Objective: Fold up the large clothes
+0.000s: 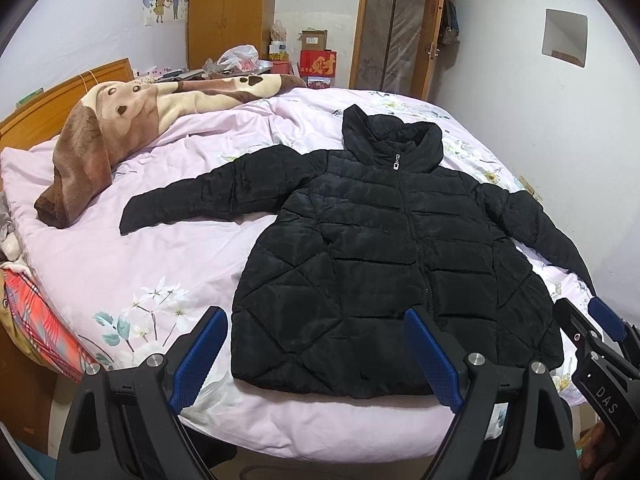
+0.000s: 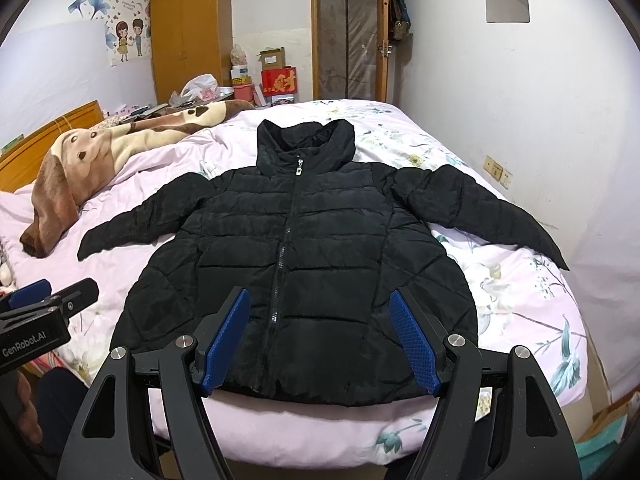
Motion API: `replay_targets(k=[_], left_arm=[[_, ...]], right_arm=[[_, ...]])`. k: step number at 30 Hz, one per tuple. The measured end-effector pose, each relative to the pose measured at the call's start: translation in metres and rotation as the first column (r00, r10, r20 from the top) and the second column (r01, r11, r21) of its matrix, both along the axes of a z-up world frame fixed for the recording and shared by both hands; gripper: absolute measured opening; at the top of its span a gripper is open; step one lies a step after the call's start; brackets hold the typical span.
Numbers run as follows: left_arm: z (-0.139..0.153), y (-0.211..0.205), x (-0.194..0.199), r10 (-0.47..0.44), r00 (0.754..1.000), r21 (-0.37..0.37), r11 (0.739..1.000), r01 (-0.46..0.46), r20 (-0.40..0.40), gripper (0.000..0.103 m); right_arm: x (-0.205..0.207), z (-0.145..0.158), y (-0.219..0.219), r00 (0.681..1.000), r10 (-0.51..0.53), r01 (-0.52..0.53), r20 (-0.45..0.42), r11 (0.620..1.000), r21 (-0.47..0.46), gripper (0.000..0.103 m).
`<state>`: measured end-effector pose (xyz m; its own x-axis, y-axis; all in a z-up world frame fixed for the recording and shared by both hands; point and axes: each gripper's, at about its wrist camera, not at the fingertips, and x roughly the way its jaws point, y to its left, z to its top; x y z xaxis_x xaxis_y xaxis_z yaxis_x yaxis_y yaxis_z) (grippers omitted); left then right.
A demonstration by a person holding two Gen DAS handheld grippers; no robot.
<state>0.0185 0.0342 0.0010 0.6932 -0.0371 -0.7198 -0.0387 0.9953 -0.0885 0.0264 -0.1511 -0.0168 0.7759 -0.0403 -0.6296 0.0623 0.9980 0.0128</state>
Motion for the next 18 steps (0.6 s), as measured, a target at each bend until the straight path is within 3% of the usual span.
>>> replay_targets(k=[18], left_arm=[[-0.015, -0.003, 0.024, -0.004, 0.999, 0.009, 1.0, 0.004, -0.034, 0.09]], right_arm=[[0.015, -0.011, 0.001, 1.0, -0.01, 0.01, -0.022, 1.0, -0.002, 0.072]])
